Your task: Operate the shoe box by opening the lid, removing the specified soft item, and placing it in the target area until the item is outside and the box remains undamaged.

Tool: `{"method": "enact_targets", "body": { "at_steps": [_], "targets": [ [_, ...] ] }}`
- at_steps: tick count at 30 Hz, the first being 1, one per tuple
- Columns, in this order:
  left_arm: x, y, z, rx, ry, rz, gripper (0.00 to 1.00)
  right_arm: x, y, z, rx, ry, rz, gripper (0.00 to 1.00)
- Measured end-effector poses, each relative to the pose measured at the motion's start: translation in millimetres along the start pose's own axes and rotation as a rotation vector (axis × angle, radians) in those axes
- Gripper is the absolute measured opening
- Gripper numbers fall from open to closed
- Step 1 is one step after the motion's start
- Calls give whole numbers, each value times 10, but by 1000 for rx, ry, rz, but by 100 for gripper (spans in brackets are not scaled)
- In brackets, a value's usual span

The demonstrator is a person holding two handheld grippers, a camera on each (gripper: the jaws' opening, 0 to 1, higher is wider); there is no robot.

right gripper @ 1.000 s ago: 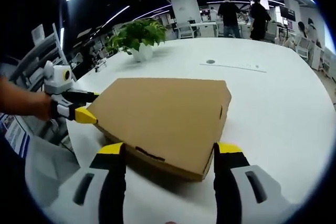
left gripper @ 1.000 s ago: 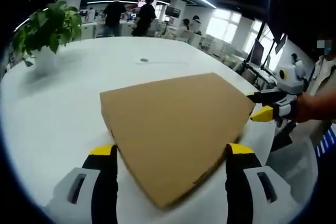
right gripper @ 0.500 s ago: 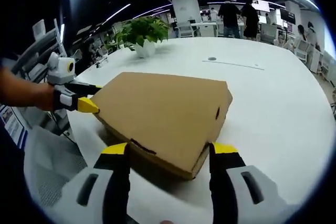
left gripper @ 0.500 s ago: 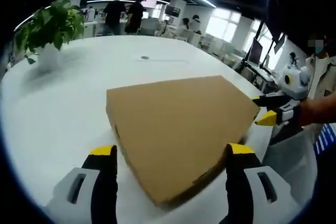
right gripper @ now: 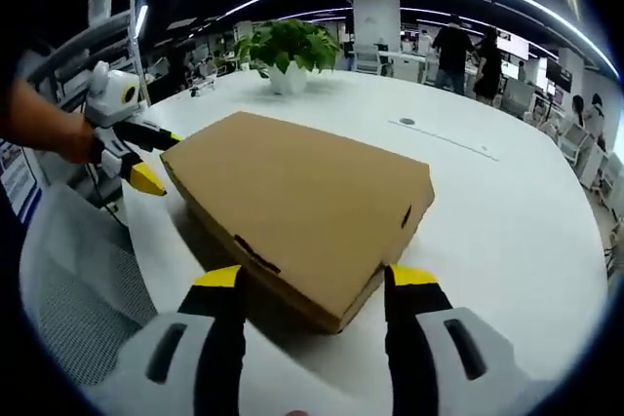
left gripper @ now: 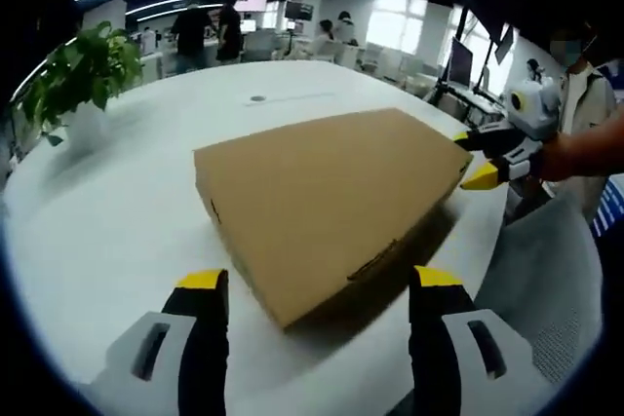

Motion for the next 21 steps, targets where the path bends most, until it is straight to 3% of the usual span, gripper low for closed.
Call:
{"method": "enact_targets", "body": {
  "at_steps": [6, 14, 21],
  "targets": [
    [17, -7, -2, 2, -1, 12, 79, 9, -16, -11, -21, -4, -8, 51],
    [-29, 158, -11, 5, 18, 84, 57, 15, -22, -17, -42, -14, -21, 50],
    [-50, 127, 21, -18, -9, 70, 58, -25, -18, 12, -33, -16, -17, 47]
  ]
}}
Point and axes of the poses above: the point that each gripper's makers call its tool centre point, and the gripper's own axes: x roughly forward along the fingers, y roughly to its left, z roughly out of its top, the point moved 1 cm from there along -x, roughly backward along the fingers, and after that the axes turned 14 degrees about -z, right-handed, at the moved point
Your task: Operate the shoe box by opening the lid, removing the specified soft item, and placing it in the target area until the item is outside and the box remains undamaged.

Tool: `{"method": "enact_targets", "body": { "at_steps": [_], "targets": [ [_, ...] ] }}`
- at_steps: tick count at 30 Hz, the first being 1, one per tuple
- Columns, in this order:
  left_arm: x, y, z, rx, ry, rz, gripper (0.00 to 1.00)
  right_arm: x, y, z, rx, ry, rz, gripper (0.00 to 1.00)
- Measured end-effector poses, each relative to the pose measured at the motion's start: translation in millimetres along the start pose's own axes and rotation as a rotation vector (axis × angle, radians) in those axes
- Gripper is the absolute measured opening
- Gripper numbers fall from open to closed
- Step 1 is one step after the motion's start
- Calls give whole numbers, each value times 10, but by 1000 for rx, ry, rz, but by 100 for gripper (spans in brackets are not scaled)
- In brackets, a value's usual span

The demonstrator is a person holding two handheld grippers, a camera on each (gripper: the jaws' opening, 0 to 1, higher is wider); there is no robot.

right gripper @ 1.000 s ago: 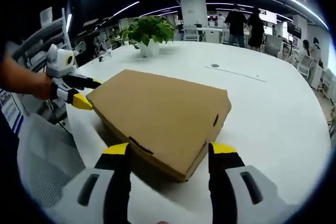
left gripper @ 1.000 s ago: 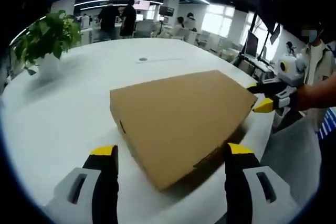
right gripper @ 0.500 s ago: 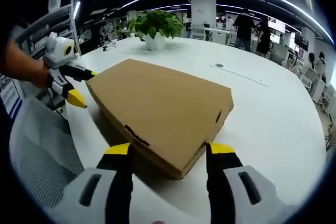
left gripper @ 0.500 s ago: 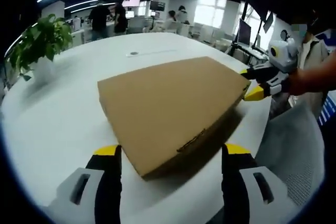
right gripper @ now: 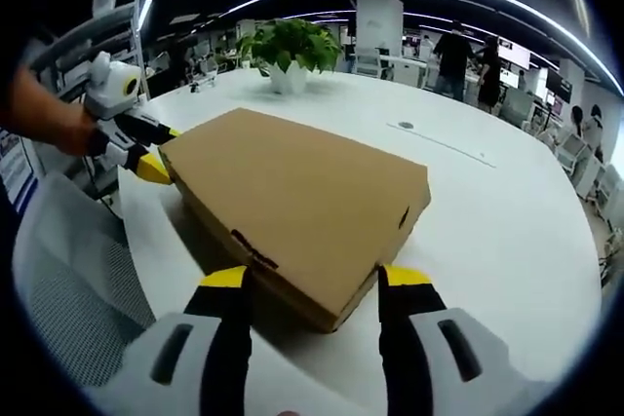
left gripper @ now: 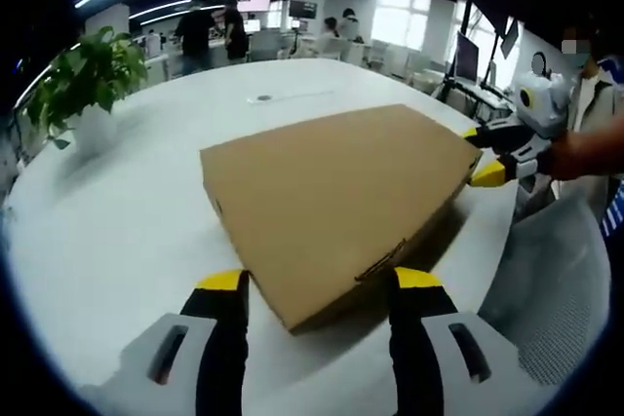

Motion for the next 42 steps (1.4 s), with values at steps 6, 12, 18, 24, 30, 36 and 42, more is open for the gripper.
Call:
{"method": "enact_targets", "body": {
  "at_steps": [6, 12, 18, 24, 30, 36, 42],
  "targets": [
    [10, -41, 5, 7, 1, -6, 61, -22, 1, 28, 2, 5, 10, 47],
    [-21, -74, 37, 3, -8, -6, 63, -87, 6, 92, 5, -10, -1, 47],
    [-90, -114, 105, 7, -27, -3, 63, -159, 0, 186, 6, -36, -12, 47],
    [-149, -150, 168, 14, -45, -4, 64, -209, -9, 279, 9, -55, -14, 49],
    [-204, -177, 240, 20, -62, -6, 64, -259, -13, 381, 23, -74, -14, 51],
    [-269, -188, 324, 31, -78, -7, 63, -274, -17, 465, 26, -89, -15, 54],
    [-303, -184, 401, 40, -91, -7, 62, -298, -42, 539, -5, -104, -15, 54]
  ]
}}
Point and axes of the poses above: the point that each gripper's makers call its tool centre point, and the gripper's own axes: x roughly forward along the fingers, y roughly to its left, z roughly out of its top, the point moved 1 cm from there along -x, roughly backward along the fingers, and after that the axes turned 14 degrees about -z, right-handed, at the moved point
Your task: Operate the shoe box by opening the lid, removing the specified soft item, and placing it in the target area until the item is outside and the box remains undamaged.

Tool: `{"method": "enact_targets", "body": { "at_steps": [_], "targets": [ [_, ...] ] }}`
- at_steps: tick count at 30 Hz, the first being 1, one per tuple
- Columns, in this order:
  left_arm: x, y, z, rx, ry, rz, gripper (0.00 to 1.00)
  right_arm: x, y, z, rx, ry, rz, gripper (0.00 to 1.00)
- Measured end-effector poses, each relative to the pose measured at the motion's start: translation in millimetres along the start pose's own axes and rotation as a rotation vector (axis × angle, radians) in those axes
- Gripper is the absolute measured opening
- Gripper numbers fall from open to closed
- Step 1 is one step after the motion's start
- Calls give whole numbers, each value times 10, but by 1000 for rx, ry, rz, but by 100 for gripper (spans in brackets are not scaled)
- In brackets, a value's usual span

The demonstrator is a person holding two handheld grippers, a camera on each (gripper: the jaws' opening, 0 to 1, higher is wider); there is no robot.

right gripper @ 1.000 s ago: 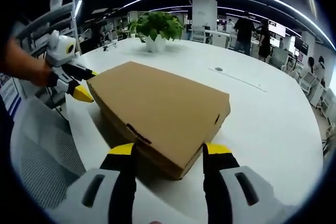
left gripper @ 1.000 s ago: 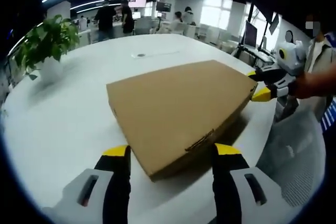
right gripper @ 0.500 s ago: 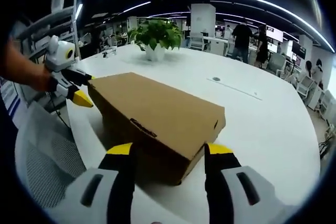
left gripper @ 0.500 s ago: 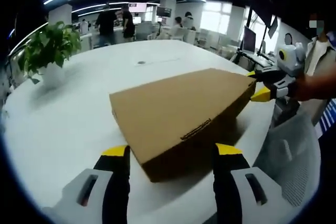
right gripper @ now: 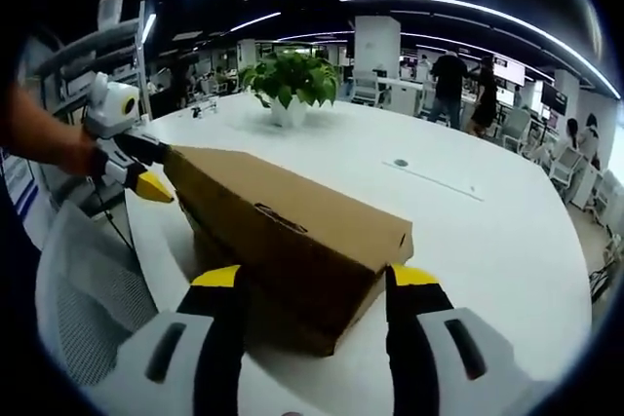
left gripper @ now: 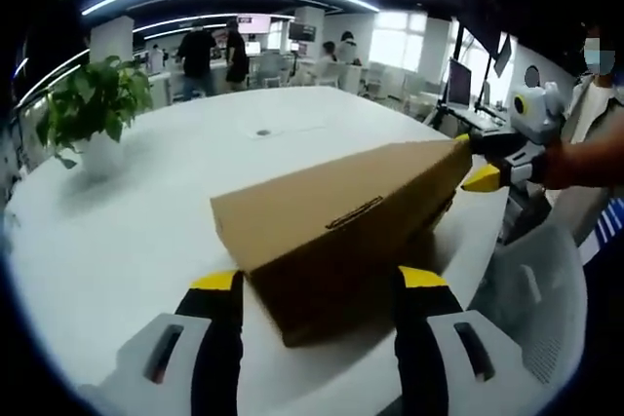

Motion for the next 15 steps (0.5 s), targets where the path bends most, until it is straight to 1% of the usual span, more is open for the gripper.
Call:
{"method": "enact_targets", "body": {
  "at_steps": [6, 12, 15],
  "targets": [
    [-37, 13, 133, 16, -24, 5, 63, 14, -70, 117, -38, -22, -11, 51],
    [-71, 50, 288, 35, -50, 12, 62, 41, -194, 245, -60, -47, -43, 42],
    [-72, 66, 339, 45, -52, 14, 62, 64, -258, 292, -62, -55, -65, 37]
  ]
}}
Point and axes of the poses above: the point that each gripper's makers call its tool centre point, and the gripper's own axes: x roughly forward along the fingers, y roughly to its left, z roughly out of its top, the point moved 1 cm from there along -x, roughly backward along the fingers, and after that the axes turned 14 degrees about -z, right-handed, at the moved point
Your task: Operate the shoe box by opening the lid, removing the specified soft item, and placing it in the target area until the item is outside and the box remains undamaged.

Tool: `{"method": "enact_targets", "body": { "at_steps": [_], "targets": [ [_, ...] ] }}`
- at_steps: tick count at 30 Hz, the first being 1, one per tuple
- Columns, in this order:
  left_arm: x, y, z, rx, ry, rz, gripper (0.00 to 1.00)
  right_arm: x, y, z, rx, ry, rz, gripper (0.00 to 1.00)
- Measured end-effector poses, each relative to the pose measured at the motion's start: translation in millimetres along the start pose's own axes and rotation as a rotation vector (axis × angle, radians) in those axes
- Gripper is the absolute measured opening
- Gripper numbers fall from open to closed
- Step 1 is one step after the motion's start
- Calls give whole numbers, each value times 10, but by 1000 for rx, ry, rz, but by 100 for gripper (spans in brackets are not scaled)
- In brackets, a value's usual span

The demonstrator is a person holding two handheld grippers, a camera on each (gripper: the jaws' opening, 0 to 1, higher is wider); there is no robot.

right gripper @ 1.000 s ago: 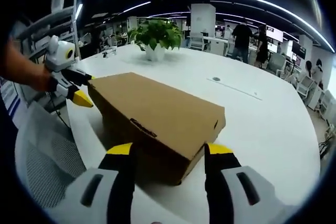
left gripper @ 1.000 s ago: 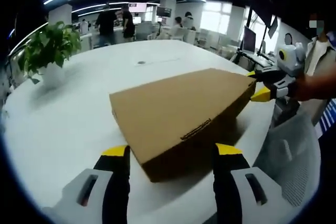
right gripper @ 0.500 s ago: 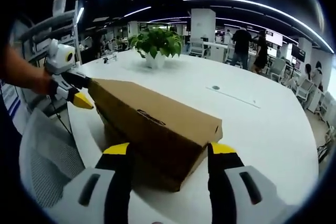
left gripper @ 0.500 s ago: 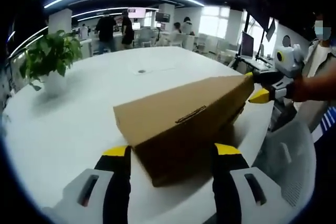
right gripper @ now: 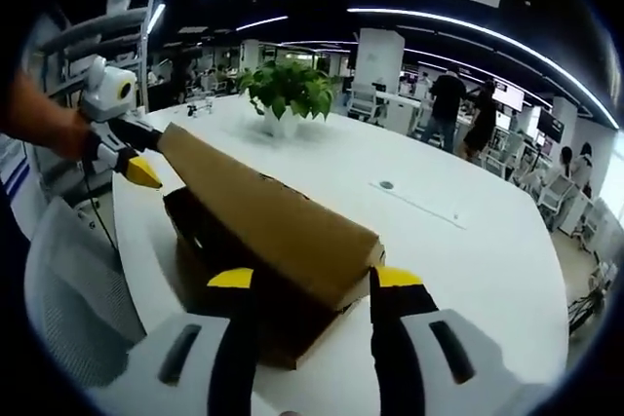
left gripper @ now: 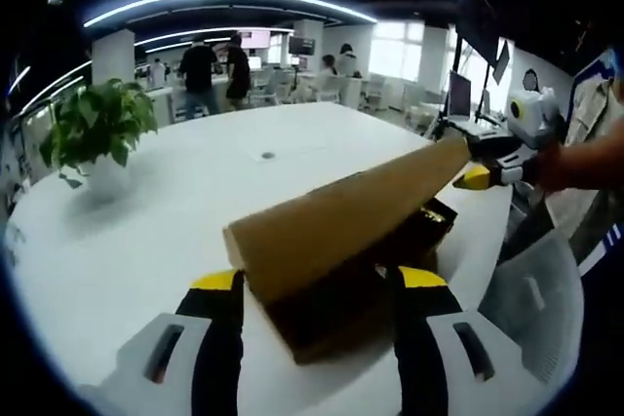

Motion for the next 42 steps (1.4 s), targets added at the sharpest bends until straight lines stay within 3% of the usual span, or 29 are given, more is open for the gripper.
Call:
{"method": "enact_targets", "body": {
  "at_steps": [8, 20, 35, 38, 42],
  "targets": [
    [-9, 50, 123, 15, -8, 6, 61, 74, -197, 104, 25, -9, -88, 21],
    [-12, 90, 269, 41, -17, 11, 61, 171, -395, 239, 55, -8, -178, 6],
    [-22, 188, 390, 53, -43, 22, 58, 271, -526, 362, 50, 5, -219, 1],
    [-36, 207, 374, 42, -48, 35, 59, 292, -538, 380, 52, 18, -220, 0],
    [-68, 288, 167, 2, -15, 77, 57, 324, -567, 407, 58, 34, -223, 0]
  ]
}}
Point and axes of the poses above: the point that each gripper's makers call its tool centre point, and the gripper's own axes: x roughly forward along the fingers, y roughly to its left, z roughly out of its top, the point moved 1 cm from there along -x, roughly backward along the fingers, and after that the axes turned 14 degrees about -z, right-handed, at the moved point
